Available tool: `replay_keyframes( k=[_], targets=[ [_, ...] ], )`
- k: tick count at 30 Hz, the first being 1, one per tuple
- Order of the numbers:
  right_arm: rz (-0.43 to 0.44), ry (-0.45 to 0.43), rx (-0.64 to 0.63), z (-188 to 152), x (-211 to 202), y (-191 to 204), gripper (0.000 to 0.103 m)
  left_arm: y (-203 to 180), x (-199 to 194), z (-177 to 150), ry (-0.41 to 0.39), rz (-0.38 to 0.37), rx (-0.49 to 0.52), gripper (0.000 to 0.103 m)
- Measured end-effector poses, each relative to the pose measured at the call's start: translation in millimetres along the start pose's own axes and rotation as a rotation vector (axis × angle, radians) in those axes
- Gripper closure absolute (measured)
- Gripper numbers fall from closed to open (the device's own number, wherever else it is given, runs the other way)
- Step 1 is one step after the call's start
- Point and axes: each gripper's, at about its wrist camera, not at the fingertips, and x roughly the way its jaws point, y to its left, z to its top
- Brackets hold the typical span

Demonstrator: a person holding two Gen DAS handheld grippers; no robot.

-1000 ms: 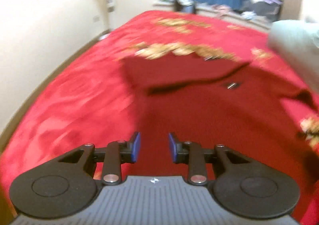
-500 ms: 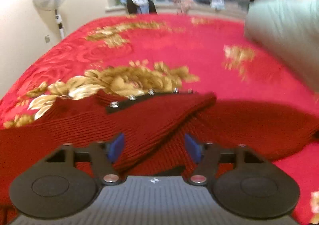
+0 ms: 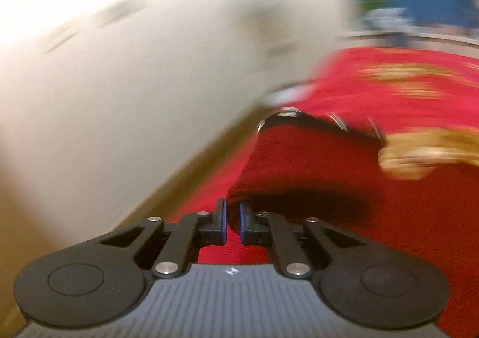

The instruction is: Fold small clothes

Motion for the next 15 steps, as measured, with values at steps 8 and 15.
replay_keyframes(
  k=[8, 15],
  targets=[
    [-0.052, 0.007, -0.002, -7.0, -10.3, 2.2, 0.061, 117.8, -61.2, -77.9, 0.104, -0.173, -0.157, 0.071],
    [0.000, 0.054, 0.071, -30.8, -27.4, -19.3, 0.056, 67.7, -126.5, -176.6, 0.356, -0.673, -0.080, 0.064]
  ],
)
